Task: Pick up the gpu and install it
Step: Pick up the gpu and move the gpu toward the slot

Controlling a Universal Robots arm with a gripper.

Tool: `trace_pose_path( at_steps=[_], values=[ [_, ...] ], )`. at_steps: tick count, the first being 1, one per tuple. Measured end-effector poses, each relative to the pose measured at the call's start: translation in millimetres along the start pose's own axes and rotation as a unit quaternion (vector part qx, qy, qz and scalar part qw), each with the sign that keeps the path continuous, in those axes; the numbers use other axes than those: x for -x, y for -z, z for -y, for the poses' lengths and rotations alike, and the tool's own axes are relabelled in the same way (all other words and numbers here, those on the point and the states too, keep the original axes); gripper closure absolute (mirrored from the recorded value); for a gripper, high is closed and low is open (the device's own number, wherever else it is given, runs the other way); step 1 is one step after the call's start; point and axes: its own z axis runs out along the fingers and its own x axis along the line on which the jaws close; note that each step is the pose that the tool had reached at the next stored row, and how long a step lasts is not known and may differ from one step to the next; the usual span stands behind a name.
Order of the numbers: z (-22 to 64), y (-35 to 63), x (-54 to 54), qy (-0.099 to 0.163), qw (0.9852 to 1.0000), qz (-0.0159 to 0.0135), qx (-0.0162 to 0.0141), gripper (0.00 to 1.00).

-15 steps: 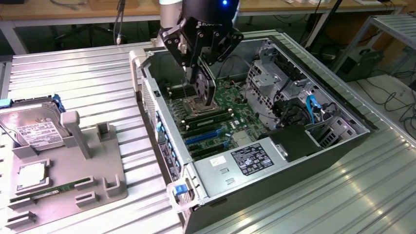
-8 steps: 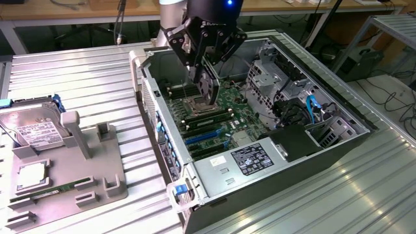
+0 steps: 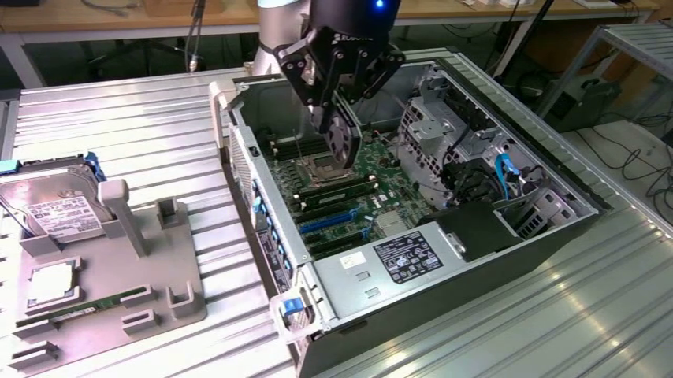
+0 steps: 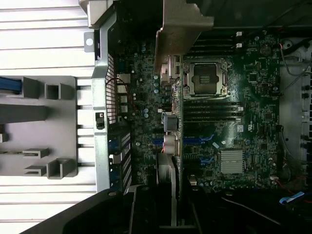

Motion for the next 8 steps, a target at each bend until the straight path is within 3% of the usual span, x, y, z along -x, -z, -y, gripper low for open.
trace_pose_path(
  at_steps=[8],
  values=[
    [-0.2, 0.1, 6.0, 0.0, 1.0, 0.0, 0.0, 0.72]
  ],
)
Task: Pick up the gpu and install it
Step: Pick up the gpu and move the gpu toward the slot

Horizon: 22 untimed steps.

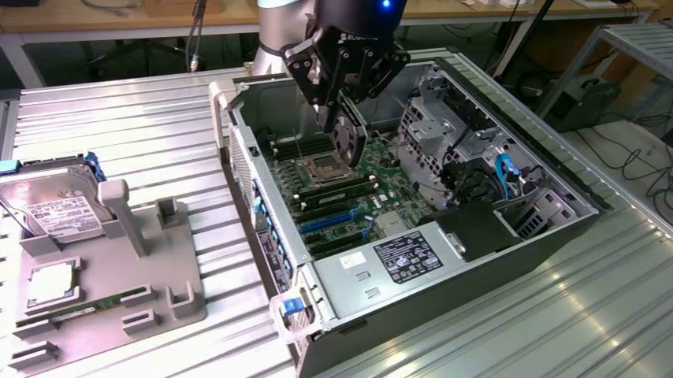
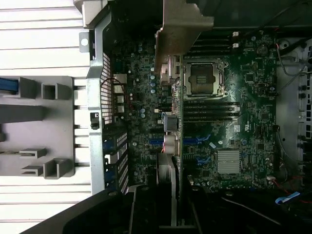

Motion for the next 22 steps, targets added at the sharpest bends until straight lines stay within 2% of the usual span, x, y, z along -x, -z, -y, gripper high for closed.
trace_pose_path(
  at_steps=[16, 19, 22],
  values=[
    [-0.1, -0.1, 2.3, 0.0, 1.0, 0.0001, -0.0001, 0.72],
    [-0.2, 0.1, 5.7, 0.0, 1.0, 0.0, -0.0004, 0.72],
    [-0.4, -0.1, 13.6, 0.0, 1.0, 0.0, -0.0004, 0.72]
  ],
)
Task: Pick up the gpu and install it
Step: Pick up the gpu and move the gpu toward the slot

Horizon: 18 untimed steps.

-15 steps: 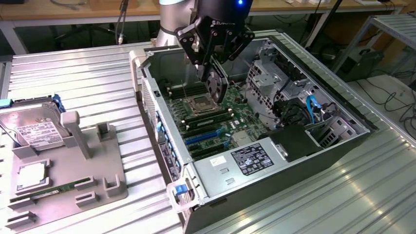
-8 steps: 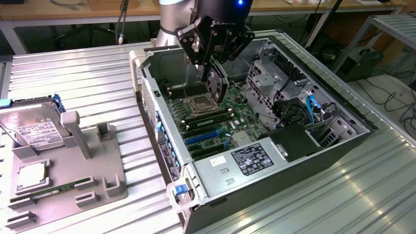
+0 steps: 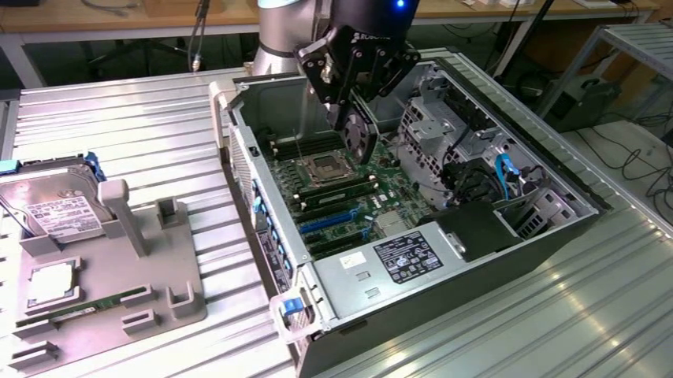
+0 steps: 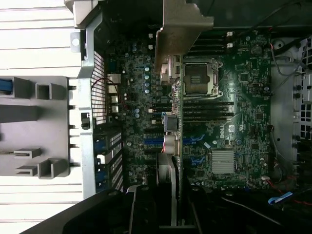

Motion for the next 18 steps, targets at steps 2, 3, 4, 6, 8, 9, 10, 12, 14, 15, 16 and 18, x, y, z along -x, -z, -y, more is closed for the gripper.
trace_pose_path(
  at_steps=[2, 3, 4, 6, 8, 9, 10, 12, 14, 15, 16, 18],
  values=[
    [-0.2, -0.7, 6.1, 0.0, 1.0, 0.0027, 0.0002, 0.72],
    [-0.2, -1.1, 7.5, 0.001, 1.0, 0.0051, 0.0003, 0.72],
    [-0.2, -1.4, 8.8, 0.002, 1.0, 0.008, 0.0002, 0.72],
    [-0.3, -2.1, 10.5, 0.002, 0.9999, 0.0151, 0.0004, 0.72],
    [-0.3, -2.6, 12.2, 0.003, 0.9998, 0.0187, 0.0005, 0.72],
    [-0.5, -2.6, 14.2, 0.003, 0.9998, 0.0191, 0.0004, 0.72],
    [-0.5, -2.6, 17.1, 0.003, 0.9998, 0.0192, 0.0005, 0.72],
    [-0.6, -2.8, 22.1, 0.003, 0.9998, 0.0197, 0.0006, 0.72],
    [-0.7, -3.1, 26.0, 0.004, 0.9998, 0.0209, 0.0006, 0.72],
    [-0.8, -3.2, 28.0, 0.004, 0.9998, 0.0216, 0.0006, 0.72],
    [-0.9, -3.3, 30.0, 0.004, 0.9997, 0.0221, 0.0006, 0.72],
    [-1.0, -3.5, 34.1, 0.006, 0.9997, 0.0223, 0.0007, 0.72]
  ],
)
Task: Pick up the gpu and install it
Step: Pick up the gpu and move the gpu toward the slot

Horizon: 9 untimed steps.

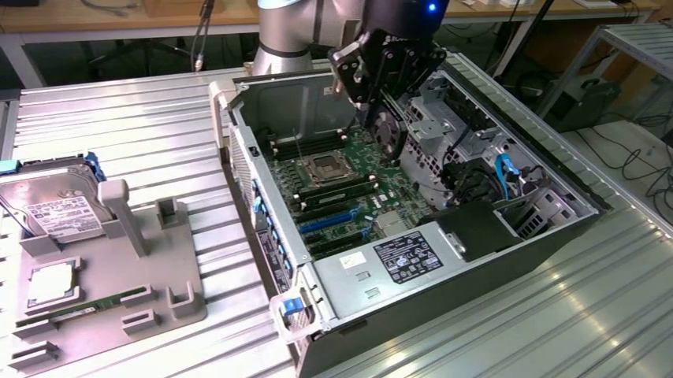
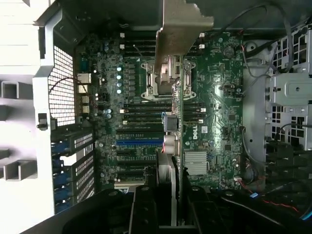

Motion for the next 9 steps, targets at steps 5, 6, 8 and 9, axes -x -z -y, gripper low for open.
trace_pose_path(
  at_steps=[5, 6, 8, 9],
  values=[
    [-0.2, -0.6, 10.1, 0.01, 1.0, -0.0002, 0.0002, 0.72],
    [-0.2, -0.7, 12.1, 0.01, 0.9999, -0.0002, 0.0002, 0.72],
    [-0.3, -1.0, 17.3, 0.011, 0.9999, -0.0003, 0.0003, 0.72],
    [-0.4, -1.1, 20.7, 0.011, 0.9999, -0.0002, 0.0002, 0.72]
  ],
)
